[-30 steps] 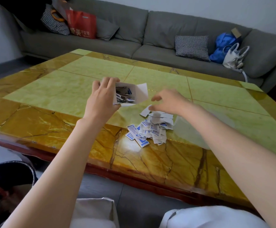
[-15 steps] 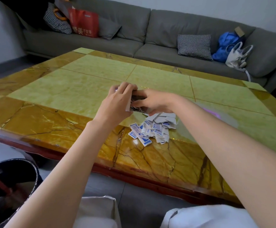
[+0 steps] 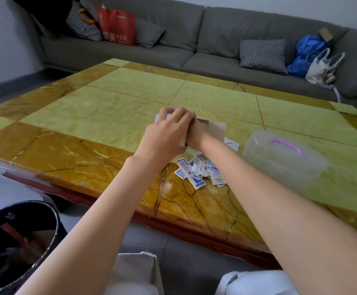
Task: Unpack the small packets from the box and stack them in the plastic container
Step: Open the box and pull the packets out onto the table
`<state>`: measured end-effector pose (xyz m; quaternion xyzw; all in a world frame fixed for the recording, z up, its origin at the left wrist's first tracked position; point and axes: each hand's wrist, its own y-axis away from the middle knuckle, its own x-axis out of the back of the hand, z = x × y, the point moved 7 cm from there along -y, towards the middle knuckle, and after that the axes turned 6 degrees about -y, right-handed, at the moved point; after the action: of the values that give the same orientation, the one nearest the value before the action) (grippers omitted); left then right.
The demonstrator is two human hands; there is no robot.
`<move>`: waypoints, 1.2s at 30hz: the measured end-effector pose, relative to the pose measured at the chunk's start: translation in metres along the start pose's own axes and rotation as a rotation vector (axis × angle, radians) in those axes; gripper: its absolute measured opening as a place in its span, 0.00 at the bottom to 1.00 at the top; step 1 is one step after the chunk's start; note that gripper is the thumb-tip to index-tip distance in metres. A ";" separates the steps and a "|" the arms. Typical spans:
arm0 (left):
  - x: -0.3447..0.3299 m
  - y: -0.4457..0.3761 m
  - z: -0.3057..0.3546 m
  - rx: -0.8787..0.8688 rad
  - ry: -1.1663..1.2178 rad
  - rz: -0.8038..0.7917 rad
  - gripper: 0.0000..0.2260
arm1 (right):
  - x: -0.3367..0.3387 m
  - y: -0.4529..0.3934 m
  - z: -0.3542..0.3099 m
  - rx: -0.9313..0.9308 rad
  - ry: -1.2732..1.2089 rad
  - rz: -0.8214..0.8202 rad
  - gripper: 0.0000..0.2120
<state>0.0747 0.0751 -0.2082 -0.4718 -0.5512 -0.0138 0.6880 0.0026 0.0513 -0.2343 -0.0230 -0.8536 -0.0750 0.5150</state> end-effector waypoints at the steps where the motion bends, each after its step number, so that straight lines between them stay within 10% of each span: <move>1: 0.001 0.001 -0.001 0.013 0.003 -0.006 0.26 | 0.003 0.000 0.006 -0.048 -0.205 0.068 0.17; 11: -0.006 0.002 -0.030 0.267 0.093 -0.182 0.33 | 0.040 0.010 0.026 0.094 -0.384 0.034 0.06; 18: 0.005 0.009 -0.052 0.441 0.069 -0.087 0.29 | 0.071 0.024 0.050 0.047 0.196 0.149 0.08; 23: 0.010 0.006 -0.043 0.391 0.042 -0.048 0.29 | 0.037 0.032 0.053 0.016 0.330 -0.133 0.38; 29: 0.016 0.003 -0.030 0.263 0.070 -0.021 0.28 | 0.056 0.038 -0.020 0.426 0.057 0.106 0.16; 36: 0.021 0.010 -0.033 0.226 0.100 -0.044 0.30 | 0.052 0.038 -0.012 0.386 0.256 0.475 0.12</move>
<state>0.1127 0.0687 -0.1967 -0.3777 -0.5247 0.0099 0.7629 -0.0068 0.0850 -0.1786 -0.1138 -0.7511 0.2081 0.6161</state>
